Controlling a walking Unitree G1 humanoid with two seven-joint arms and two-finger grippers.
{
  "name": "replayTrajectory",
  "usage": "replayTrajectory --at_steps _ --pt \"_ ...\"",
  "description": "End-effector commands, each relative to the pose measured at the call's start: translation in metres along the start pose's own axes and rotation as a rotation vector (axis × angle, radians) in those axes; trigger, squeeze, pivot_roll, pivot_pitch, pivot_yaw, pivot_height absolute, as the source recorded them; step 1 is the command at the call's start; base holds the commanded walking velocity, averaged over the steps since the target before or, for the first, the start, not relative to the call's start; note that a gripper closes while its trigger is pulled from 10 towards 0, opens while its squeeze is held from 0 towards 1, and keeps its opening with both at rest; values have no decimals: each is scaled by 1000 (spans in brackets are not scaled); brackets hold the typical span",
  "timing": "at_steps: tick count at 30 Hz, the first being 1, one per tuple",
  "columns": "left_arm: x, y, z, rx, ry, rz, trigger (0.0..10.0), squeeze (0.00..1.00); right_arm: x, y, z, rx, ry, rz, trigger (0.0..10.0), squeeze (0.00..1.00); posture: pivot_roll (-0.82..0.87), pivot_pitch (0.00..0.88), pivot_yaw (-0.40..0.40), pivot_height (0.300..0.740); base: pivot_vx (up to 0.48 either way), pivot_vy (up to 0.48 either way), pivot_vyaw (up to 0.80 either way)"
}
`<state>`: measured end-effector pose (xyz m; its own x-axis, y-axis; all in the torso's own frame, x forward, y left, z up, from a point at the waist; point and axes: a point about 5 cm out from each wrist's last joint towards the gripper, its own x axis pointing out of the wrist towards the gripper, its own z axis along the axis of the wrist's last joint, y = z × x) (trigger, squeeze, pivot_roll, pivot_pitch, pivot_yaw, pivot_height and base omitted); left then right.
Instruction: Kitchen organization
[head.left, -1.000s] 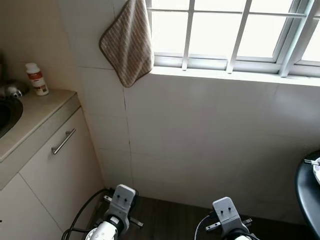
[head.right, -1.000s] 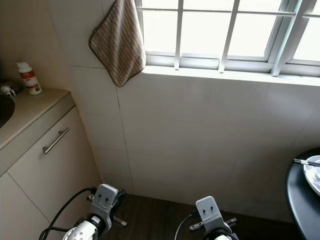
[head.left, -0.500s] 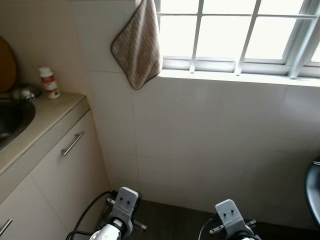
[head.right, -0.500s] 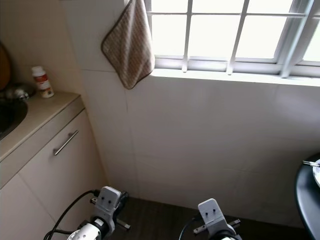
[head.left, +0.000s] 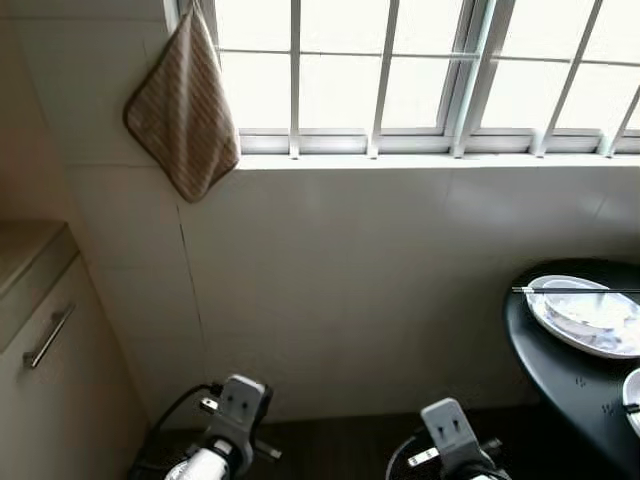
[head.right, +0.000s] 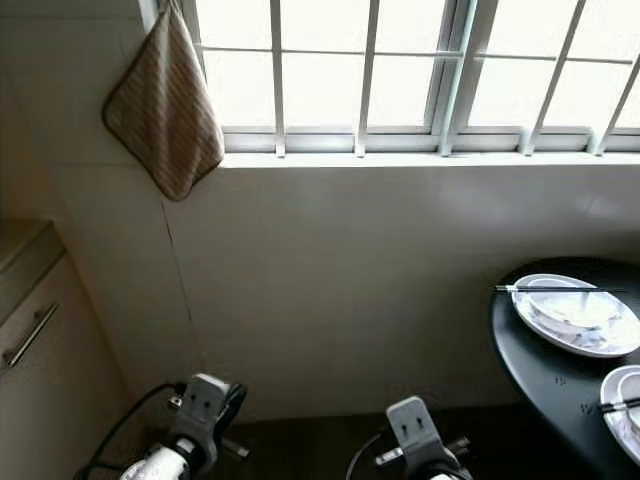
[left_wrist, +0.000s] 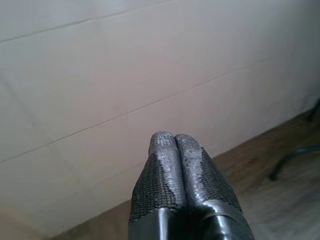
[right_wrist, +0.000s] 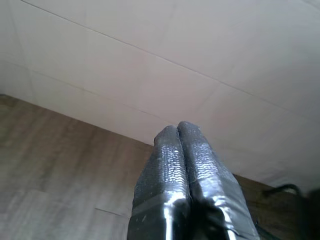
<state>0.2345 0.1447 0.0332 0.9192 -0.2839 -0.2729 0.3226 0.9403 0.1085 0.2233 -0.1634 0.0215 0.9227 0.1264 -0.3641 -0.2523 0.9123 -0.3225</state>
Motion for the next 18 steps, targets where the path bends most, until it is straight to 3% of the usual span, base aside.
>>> replayTrajectory --at_steps 1,5,18 --pt "4 -5 4 8 -8 -17 10000 0 0 -8 1 -10 -4 -20 10000 0 -29 0 3 740 0 0 0" --pt "4 -6 3 21 8 -26 10000 0 -1 -8 1 -24 3 -22 10000 0 -28 0 3 740 0 0 0" --pt "5 -6 4 32 12 -33 10000 0 1 -8 2 -45 8 -29 10000 0 -26 0 6 740 0 0 -781"
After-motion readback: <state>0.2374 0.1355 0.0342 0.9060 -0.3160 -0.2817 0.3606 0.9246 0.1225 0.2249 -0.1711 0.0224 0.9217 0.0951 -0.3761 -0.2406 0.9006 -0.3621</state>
